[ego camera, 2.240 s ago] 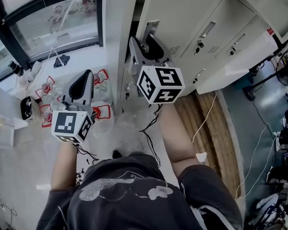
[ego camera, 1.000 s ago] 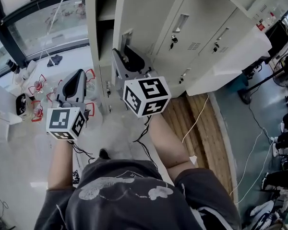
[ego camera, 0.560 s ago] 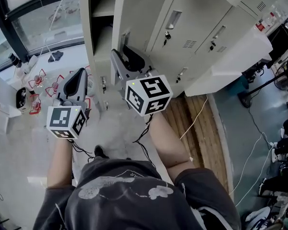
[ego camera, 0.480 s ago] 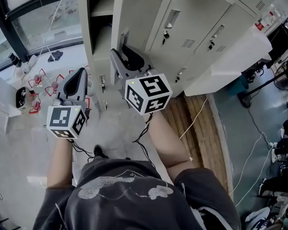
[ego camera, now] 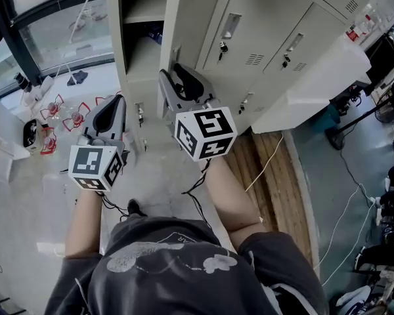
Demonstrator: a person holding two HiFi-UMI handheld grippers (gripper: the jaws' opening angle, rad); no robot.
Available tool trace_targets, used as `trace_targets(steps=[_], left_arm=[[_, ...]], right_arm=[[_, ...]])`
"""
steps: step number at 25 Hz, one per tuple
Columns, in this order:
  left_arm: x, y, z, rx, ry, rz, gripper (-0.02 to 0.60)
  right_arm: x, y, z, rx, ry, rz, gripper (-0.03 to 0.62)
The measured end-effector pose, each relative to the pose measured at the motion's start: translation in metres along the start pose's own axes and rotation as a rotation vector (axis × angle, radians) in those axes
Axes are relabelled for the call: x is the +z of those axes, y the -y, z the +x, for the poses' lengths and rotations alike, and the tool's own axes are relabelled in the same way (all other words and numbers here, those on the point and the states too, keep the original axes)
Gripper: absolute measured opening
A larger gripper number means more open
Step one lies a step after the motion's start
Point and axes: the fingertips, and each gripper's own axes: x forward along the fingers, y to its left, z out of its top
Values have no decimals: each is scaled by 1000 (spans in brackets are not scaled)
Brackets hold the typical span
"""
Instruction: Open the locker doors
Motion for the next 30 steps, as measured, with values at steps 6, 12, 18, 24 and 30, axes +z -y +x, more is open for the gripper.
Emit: trace_targets(steps=[6,12,18,24,30], left_arm=[[-3,15,5,-30,-7,-4,9],[-2,31,13,-56,-1,-3,9],[-4,53,23,-95,-4,-4,9],[-4,75,28,-127,-7,-4,9],[-3,85,28,-136,-5,-1,9]], right_arm=[[3,11,-20,-42,11,-34,155],[5,27,-42,-72,16,-44,189],[7,42,-66,-98,10,-50,151],[9,54,-84,-111,16,-46,104],[9,70,-97,-132,19,-26,86]])
